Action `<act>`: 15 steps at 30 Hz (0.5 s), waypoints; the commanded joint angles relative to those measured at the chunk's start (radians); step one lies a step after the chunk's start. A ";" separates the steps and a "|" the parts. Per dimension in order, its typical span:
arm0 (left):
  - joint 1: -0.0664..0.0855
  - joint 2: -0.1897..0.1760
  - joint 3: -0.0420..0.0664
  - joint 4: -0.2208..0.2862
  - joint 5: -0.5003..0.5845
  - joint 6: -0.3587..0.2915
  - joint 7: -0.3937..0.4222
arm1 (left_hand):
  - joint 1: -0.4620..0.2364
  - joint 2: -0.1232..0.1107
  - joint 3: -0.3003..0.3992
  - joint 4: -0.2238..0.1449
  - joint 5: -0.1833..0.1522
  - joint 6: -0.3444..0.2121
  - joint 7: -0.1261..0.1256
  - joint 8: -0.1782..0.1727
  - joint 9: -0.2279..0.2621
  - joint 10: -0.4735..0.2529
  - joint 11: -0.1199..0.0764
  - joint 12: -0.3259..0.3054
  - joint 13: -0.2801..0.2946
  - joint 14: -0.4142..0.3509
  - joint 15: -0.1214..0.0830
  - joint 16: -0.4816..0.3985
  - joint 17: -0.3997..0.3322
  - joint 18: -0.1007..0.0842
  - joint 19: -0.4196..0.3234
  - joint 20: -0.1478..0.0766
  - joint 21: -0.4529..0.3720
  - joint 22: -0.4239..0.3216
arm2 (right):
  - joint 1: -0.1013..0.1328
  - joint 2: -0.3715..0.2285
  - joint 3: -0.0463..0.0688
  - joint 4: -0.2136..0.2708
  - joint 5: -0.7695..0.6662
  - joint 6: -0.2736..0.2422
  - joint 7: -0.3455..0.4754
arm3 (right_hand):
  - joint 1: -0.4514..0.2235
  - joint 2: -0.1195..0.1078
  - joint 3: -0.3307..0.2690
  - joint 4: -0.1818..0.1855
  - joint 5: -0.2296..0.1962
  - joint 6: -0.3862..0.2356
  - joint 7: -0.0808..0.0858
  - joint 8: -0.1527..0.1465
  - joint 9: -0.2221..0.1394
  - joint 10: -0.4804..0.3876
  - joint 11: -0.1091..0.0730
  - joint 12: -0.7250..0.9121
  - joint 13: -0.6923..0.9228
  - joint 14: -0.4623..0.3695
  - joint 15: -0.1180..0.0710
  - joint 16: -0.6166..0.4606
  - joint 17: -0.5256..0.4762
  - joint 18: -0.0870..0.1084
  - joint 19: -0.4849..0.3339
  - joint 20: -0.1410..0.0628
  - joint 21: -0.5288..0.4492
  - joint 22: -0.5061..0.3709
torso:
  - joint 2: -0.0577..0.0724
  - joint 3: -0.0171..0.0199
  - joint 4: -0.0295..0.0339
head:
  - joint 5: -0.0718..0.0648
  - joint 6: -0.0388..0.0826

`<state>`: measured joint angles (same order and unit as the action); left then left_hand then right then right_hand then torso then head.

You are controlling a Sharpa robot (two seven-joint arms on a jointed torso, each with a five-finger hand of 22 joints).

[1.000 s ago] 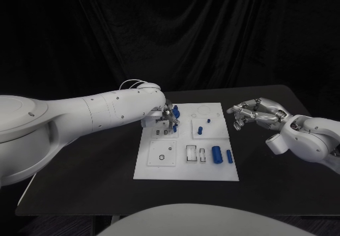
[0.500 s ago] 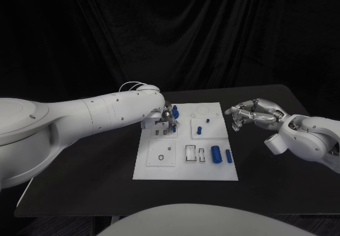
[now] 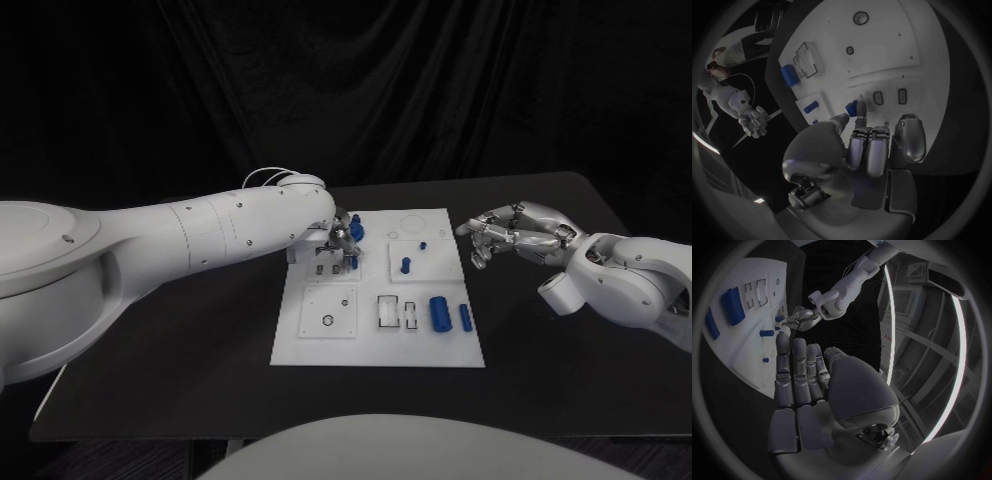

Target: Assemble the parts on the task board

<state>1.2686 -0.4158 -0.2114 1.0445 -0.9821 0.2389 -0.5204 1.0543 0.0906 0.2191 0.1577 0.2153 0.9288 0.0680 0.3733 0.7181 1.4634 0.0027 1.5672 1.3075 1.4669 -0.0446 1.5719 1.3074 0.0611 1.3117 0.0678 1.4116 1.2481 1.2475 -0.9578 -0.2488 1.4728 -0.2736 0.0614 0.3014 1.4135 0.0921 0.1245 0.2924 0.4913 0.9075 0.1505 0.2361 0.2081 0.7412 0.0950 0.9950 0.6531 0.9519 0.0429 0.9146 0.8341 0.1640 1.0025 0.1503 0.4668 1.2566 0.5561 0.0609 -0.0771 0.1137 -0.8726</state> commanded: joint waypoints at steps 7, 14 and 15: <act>-0.004 0.001 0.001 0.001 0.000 0.019 0.012 | 0.014 -0.005 0.019 -0.031 0.011 -0.003 -0.002 -0.013 0.013 0.107 -0.003 0.004 0.263 0.104 -0.003 -0.001 0.263 0.019 -0.003 -0.001 -0.009 -0.001 | -0.003 0.003 0.001 -0.003 -0.001 0.030 -0.024 | 0.004 0.004 0.006 -0.001 0.006 -0.009 0.002 0.006 0.001 -0.009 -0.001 -0.005 -0.003 -0.008 0.001 0.000 -0.003 0.016 -0.007 0.001 -0.006 -0.002 | 0.000 0.0001 -0.0002 | 0.004 0.000; -0.005 0.001 0.001 0.000 0.000 0.033 0.011 | 0.015 -0.007 0.026 -0.039 0.013 -0.003 -0.002 -0.018 0.016 0.107 -0.003 0.004 0.263 0.104 -0.003 -0.001 0.263 0.020 -0.006 -0.002 -0.012 -0.005 | -0.003 0.006 0.001 -0.008 -0.001 0.039 -0.033 | 0.008 0.005 0.009 -0.003 0.009 -0.011 0.002 0.007 0.001 -0.011 -0.001 -0.007 -0.008 -0.013 0.002 0.000 -0.006 0.016 -0.009 0.002 -0.010 -0.002 | -0.001 0.0003 0.0004 | 0.003 0.000; -0.005 0.000 0.001 0.000 0.000 0.035 0.012 | 0.015 -0.007 0.027 -0.041 0.013 -0.004 -0.002 -0.019 0.017 0.107 -0.003 0.004 0.263 0.104 -0.003 -0.001 0.263 0.021 -0.007 -0.002 -0.013 -0.006 | -0.003 0.006 0.001 -0.009 -0.002 0.040 -0.035 | 0.009 0.005 0.009 -0.003 0.009 -0.011 0.002 0.007 0.001 -0.011 -0.001 -0.007 -0.009 -0.013 0.002 0.000 -0.007 0.016 -0.009 0.002 -0.010 -0.003 | 0.000 0.0002 0.0003 | 0.003 0.000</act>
<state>1.2669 -0.4166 -0.2114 1.0443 -0.9822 0.2526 -0.5205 1.0604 0.0845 0.2475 0.1209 0.2239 0.9288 0.0681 0.3600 0.7341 1.4634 0.0026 1.5672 1.3075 1.4669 -0.0445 1.5719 1.3074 0.0611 1.3117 0.0679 1.4033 1.2428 1.2473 -0.9520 -0.2489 1.4647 -0.2737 0.0799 0.2873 1.4135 0.0921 0.1276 0.2893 0.4951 0.9040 0.1540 0.2361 0.2080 0.7376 0.0914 0.9951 0.6454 0.9455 0.0437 0.9146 0.8283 0.1639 0.9989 0.1539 0.4607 1.2554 0.5556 0.0612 -0.0771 0.1170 -0.8726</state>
